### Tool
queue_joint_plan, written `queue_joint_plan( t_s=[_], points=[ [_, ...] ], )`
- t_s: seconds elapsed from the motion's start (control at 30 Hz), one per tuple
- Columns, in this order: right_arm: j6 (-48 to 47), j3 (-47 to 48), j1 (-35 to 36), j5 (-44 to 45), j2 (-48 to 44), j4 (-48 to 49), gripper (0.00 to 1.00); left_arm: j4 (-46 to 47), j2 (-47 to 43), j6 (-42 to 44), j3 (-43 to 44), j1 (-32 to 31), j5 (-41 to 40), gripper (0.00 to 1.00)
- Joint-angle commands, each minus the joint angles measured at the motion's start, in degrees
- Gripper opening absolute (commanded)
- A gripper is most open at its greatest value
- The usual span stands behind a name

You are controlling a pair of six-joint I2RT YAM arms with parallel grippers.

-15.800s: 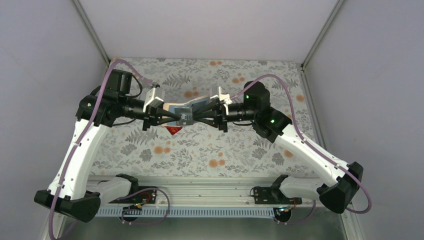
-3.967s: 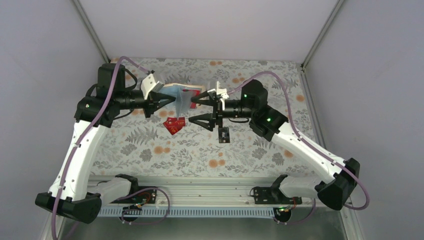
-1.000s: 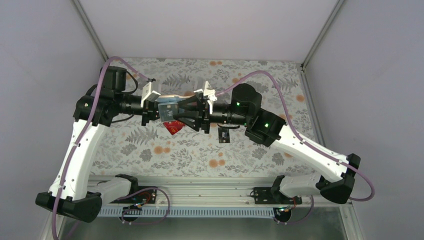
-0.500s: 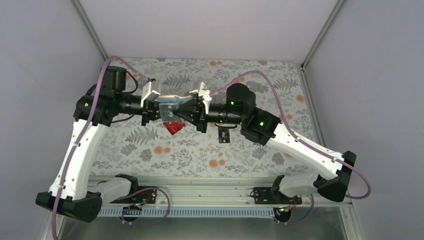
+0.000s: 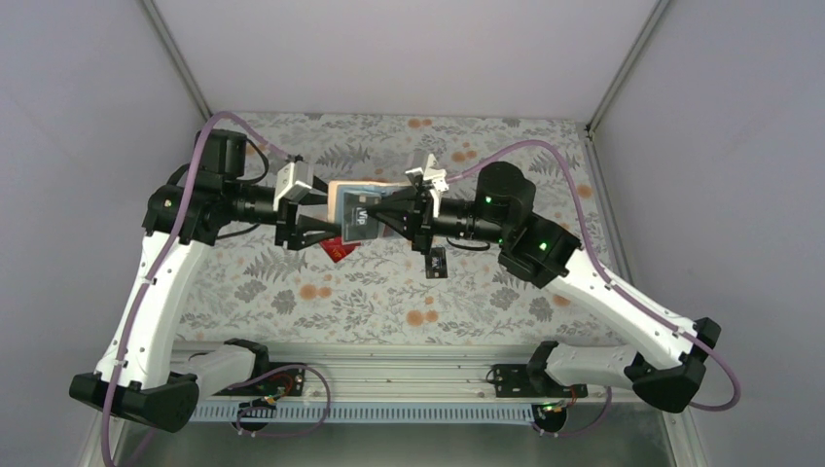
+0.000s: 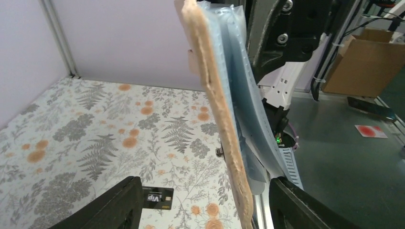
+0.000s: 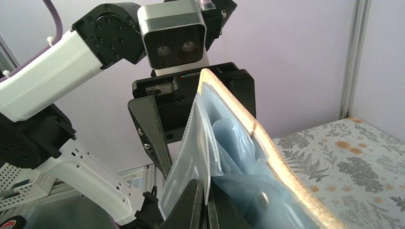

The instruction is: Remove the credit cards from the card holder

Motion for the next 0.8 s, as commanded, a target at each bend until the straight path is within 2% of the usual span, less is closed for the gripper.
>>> queue_joint_plan(
  t_s=[0.0,0.23,0.43,0.57,0.63,0.67,0.77],
  points=[
    [-0.7,1.4,-1.3,1.3,1.8,-1.6,0.04,-2.9,-0.3,4.7,1.4,-0.4,9.4,0.70],
    [-2.5,4.3,-1.3,-1.4,5.6,-3.4,0.04,-4.3,0.3,6.1,2.6,-0.4,11.4,0.78],
    [-5.4,5.4,-2.0,0.9,5.6,-6.4,0.04,-15.3,0.8,18.7,4.9,-0.4,13.8,0.94],
    [-6.7,6.3,-2.5,0.7,4.9,-8.2,0.04,-14.7,0.6,17.5,5.1,-0.4,13.2,0.95],
    [-6.9,6.5,-2.6,-1.1,5.1,-7.9,0.04,-10.5,0.5,12.1,3.7,-0.4,12.9,0.86],
    [-6.8,6.6,-2.6,-2.6,5.3,-7.5,0.04,-7.5,0.5,8.1,2.7,-0.4,12.2,0.77],
    [-6.4,6.7,-2.5,-7.1,6.6,-6.1,0.04,1.1,0.8,-1.3,1.0,-0.4,8.1,0.37]
  ],
)
